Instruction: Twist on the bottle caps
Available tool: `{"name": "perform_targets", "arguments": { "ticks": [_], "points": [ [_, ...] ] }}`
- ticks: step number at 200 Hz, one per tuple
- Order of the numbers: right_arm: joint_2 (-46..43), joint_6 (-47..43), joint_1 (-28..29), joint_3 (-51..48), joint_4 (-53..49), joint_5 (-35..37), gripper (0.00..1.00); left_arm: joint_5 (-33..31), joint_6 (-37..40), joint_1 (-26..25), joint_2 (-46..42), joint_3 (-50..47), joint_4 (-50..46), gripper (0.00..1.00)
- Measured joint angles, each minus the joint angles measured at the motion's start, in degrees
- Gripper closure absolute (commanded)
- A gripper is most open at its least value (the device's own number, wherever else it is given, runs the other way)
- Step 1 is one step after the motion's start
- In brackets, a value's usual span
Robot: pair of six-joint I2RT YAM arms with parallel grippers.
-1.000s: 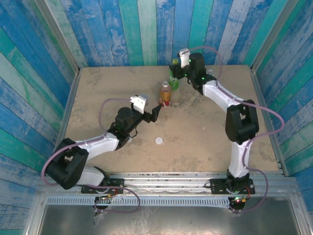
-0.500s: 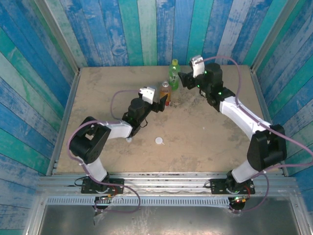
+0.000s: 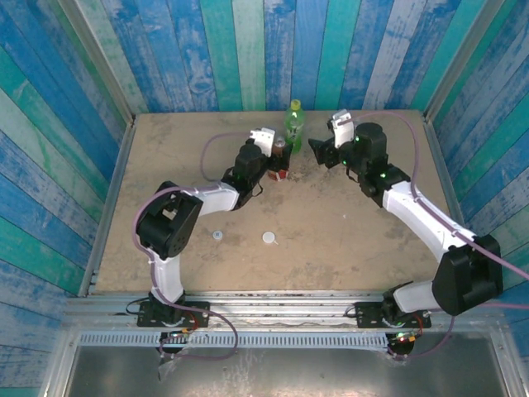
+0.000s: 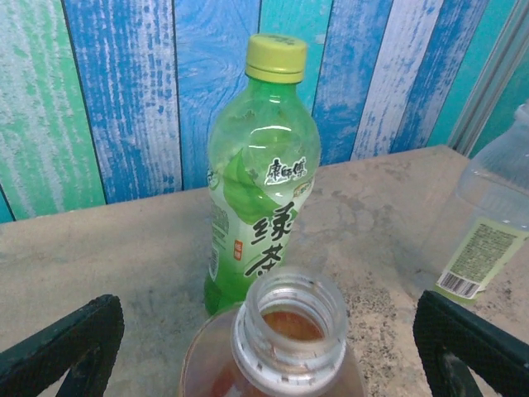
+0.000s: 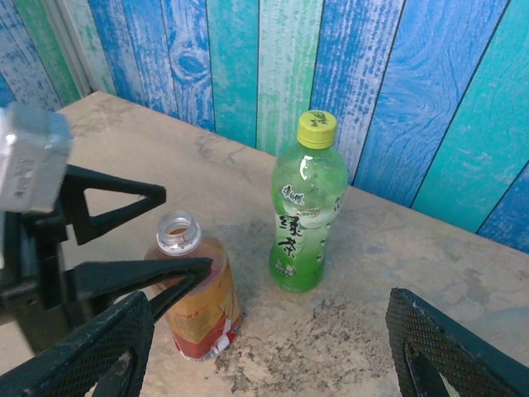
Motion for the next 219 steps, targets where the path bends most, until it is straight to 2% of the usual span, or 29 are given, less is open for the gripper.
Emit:
{"name": "perform_targets", "arguments": {
  "ticks": [63, 86, 126, 219],
  "points": [
    [-0.17, -0.24, 0.0, -0.39, -0.28, -1.38, 0.24, -0.92, 0.24, 0.0, 4.07, 8.09, -13.86, 0.06],
    [-0.17, -0.35, 0.0, -0.39, -0.28, -1.44, 0.24, -0.92, 0.37, 0.0, 4.61, 8.59, -17.14, 0.0],
    [-0.17, -0.33, 0.0, -0.39, -0.28, -1.7, 0.24, -1.46, 0.02, 0.0, 5.22, 9.11, -19.23, 0.19],
    [-0.17, -0.24, 0.0, -1.07, -0.57, -2.78, 0.24, -1.6, 0.2, 0.0, 5.16, 8.26, -18.08, 0.42]
  ]
}}
